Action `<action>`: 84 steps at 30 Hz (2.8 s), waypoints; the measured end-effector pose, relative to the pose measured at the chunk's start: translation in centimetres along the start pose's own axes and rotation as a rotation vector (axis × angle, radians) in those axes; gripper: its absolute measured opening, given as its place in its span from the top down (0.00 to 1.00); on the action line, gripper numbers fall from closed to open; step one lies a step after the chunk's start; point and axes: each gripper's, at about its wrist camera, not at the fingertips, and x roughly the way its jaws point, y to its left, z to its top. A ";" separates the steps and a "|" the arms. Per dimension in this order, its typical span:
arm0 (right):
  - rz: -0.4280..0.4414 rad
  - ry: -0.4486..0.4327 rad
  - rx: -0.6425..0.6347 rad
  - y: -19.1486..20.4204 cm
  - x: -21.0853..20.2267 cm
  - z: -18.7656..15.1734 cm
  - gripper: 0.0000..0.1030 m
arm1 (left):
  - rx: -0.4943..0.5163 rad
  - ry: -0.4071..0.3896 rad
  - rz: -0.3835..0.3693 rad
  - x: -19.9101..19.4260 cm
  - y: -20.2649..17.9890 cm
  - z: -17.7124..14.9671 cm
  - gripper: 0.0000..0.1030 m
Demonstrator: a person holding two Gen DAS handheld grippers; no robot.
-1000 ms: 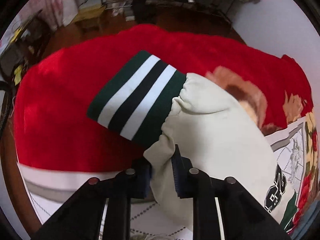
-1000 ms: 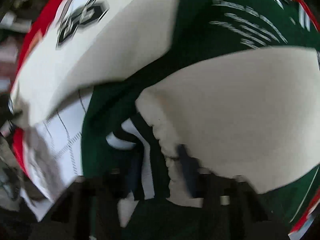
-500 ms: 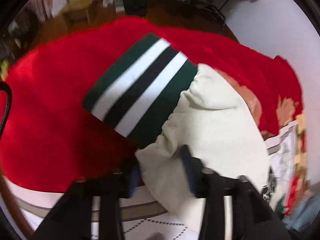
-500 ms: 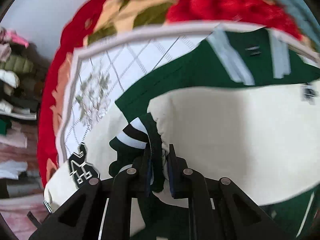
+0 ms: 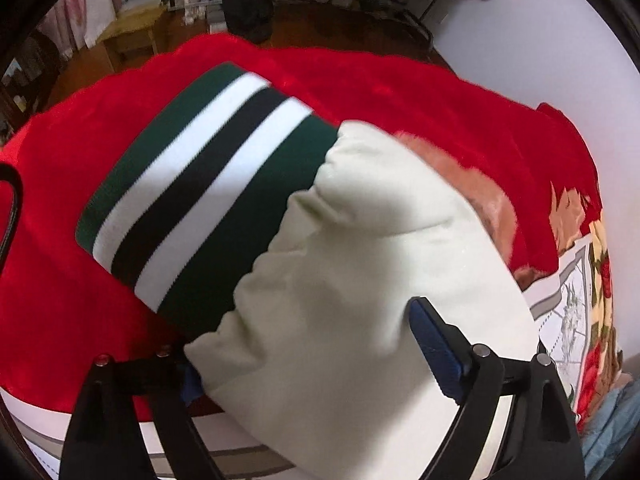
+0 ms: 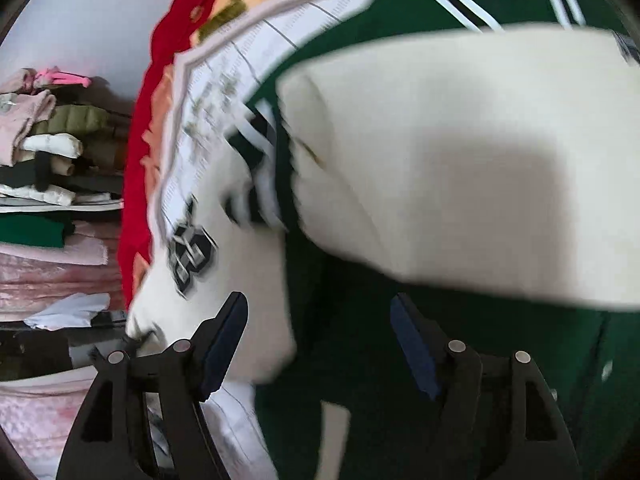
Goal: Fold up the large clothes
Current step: 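Grasp the numbered-patch sleeve cuff with the left tool and lift it, then fold the numbered-patch sleeve across the jacket body and release with the left tool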
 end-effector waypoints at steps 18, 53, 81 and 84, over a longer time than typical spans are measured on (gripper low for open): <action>-0.511 -0.129 -0.634 7.6 5.0 1.7 0.29 | 0.278 -0.311 -0.131 -10.0 -12.6 7.8 0.93; -0.115 -0.301 0.330 -29.6 -15.2 -2.8 0.00 | 1.263 0.015 -0.580 -19.8 -43.9 -46.1 0.93; -0.354 -0.004 0.056 -36.5 -14.7 -3.2 0.42 | 1.163 -0.006 -0.062 -15.0 -30.6 -42.2 0.00; -0.321 -0.091 0.232 -39.2 -15.2 -2.1 0.80 | 1.128 -0.027 0.089 -12.6 -27.1 -40.0 0.00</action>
